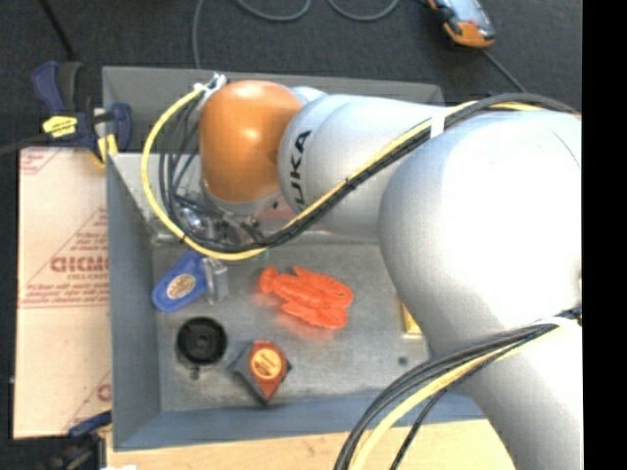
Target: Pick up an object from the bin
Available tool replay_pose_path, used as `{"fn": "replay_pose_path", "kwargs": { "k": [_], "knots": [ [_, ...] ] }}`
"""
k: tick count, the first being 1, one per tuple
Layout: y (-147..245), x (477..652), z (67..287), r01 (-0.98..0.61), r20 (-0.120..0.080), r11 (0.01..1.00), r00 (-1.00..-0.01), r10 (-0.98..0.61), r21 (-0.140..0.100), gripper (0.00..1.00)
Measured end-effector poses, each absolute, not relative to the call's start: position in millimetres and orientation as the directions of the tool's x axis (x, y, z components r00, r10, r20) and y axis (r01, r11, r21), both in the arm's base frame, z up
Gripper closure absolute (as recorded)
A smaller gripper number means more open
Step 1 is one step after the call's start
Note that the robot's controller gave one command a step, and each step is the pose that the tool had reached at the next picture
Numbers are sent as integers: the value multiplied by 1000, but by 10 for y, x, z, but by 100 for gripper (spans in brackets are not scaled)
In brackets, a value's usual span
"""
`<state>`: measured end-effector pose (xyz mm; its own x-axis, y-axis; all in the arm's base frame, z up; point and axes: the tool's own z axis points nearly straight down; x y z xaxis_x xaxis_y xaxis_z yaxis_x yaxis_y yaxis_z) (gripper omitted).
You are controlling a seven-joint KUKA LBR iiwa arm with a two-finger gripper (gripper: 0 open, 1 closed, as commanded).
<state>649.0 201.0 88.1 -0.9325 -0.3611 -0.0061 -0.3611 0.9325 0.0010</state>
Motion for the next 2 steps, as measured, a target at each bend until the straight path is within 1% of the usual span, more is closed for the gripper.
{"fn": "replay_pose_path", "kwargs": {
  "k": [1,2],
  "knots": [
    [2081,6512,712,-714,-7,700,-700,-714,-3,100],
    [2082,6510,713,-713,-7,701,-701,-713,-2,100]
  ]
}}
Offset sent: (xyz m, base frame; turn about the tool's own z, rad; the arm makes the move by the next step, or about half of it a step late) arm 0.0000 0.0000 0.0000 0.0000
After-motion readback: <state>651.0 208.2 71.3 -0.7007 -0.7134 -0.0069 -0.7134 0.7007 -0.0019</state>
